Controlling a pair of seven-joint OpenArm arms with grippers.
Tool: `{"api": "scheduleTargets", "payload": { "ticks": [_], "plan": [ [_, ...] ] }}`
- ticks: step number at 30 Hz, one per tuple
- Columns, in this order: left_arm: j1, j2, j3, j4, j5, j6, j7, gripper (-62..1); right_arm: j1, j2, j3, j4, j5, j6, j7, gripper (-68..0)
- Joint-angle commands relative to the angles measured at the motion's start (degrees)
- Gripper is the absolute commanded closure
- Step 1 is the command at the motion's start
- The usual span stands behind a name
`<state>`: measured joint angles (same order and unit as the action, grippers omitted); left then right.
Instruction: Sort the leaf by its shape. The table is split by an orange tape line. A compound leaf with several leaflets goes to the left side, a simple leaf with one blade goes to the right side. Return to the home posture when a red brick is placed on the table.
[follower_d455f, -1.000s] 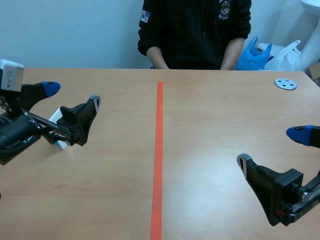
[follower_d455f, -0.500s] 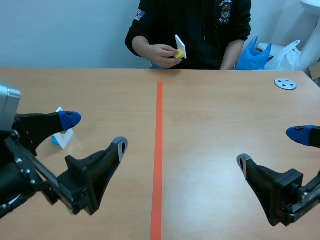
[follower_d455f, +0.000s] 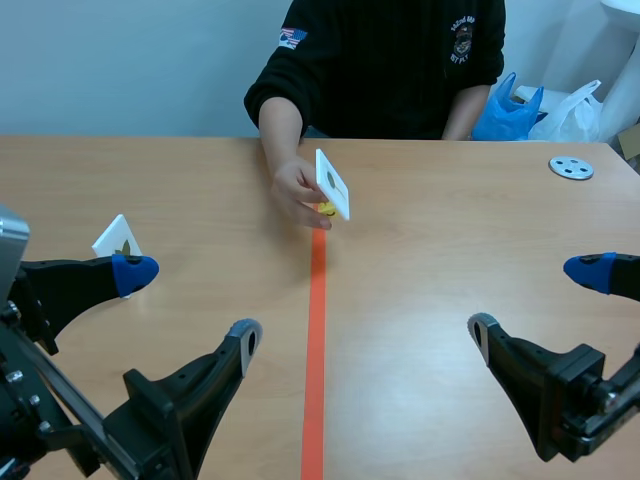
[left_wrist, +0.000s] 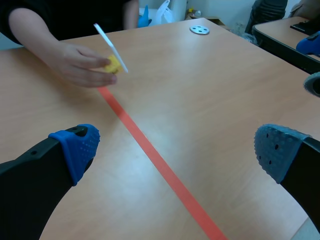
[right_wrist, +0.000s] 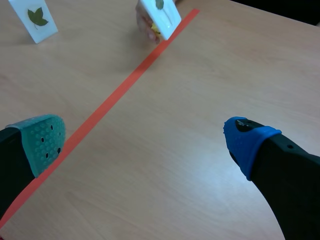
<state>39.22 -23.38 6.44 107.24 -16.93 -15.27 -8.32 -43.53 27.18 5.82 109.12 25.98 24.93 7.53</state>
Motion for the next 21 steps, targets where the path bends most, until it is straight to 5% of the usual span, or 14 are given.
{"api": "scheduleTargets", "payload": {
  "ticks": [1, 21],
  "plan": [
    [-0.2, 1.0, -0.1, 0.2, -0.4, -0.4, -0.8, -62.3, 0.5, 0.8, 0.6, 0.9, 0.6, 0.3, 1.0, -67.9],
    [-0.2, 1.4, -0.1, 0.2, -0.4, -0.6, -0.8, -62.3, 0.7, 0.8, 0.6, 0.9, 0.6, 0.3, 1.4, -67.9]
  ]
}}
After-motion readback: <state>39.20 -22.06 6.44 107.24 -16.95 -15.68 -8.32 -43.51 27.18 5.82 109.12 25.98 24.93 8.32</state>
